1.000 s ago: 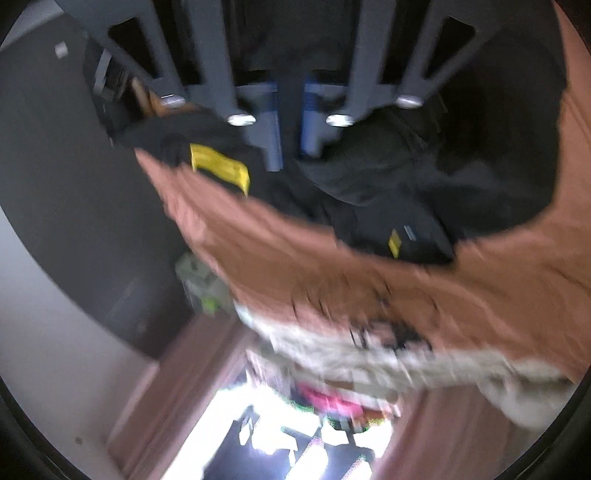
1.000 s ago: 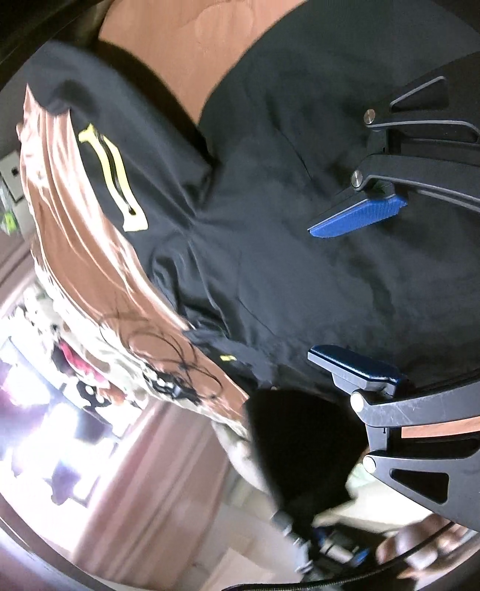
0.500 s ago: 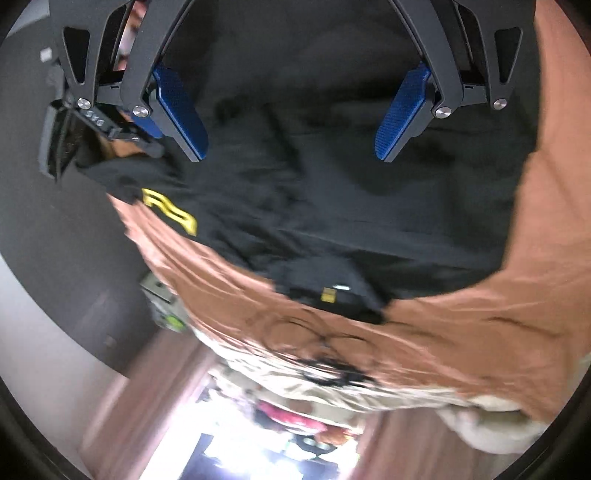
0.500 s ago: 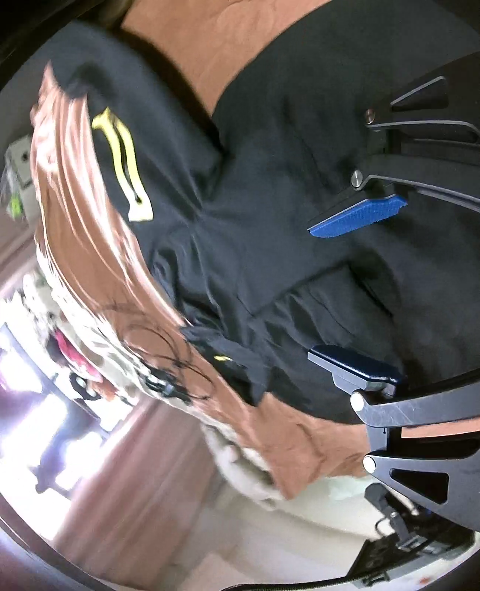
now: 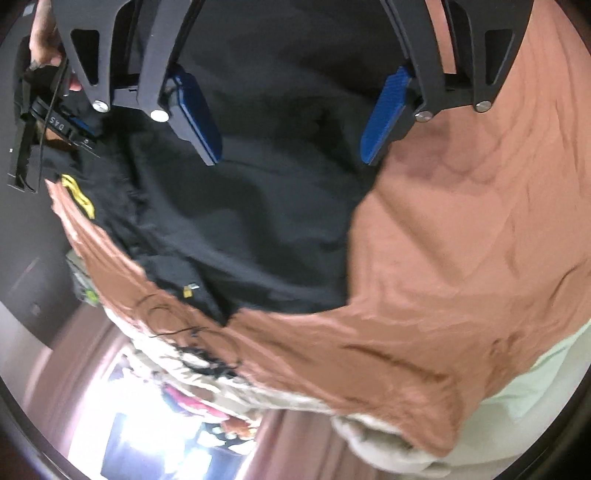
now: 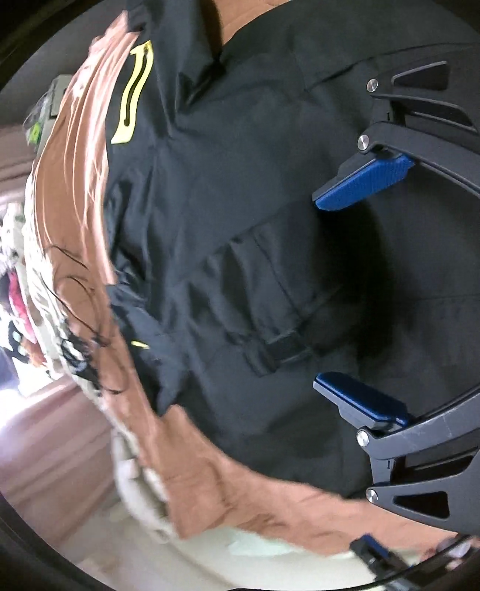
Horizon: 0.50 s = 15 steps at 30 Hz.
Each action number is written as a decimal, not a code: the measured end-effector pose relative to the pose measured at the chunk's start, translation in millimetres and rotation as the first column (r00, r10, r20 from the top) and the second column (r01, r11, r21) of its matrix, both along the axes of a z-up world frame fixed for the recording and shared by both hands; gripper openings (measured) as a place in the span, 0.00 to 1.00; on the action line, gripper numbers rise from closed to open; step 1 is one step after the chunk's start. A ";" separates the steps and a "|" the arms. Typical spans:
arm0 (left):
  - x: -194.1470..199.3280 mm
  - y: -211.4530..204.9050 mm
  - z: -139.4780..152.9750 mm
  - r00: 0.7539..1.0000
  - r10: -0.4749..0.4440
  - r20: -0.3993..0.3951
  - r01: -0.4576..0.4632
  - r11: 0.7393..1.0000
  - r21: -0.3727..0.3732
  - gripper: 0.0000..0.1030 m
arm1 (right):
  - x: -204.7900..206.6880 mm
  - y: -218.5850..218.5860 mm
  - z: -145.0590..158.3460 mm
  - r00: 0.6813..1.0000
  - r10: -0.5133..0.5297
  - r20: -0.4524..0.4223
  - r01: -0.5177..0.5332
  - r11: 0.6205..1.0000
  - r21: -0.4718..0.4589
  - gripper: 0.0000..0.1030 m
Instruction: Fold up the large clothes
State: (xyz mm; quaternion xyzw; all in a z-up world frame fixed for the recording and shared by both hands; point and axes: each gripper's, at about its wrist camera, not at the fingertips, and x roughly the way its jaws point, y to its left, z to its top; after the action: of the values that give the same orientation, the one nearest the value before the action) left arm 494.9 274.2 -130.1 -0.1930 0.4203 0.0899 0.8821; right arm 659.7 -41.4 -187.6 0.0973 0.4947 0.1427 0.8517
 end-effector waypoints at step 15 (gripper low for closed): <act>29.1 21.0 -62.7 0.982 0.055 -0.181 -0.032 0.991 0.130 0.39 | 15.7 -59.3 -4.5 0.986 -0.169 0.007 0.168 0.984 0.061 0.35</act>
State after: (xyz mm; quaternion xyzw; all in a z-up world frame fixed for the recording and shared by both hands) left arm 524.1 295.2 -192.8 -0.1366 0.4894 0.1532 0.8476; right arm 675.4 -100.6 -192.1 0.1635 0.4750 0.0854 0.8604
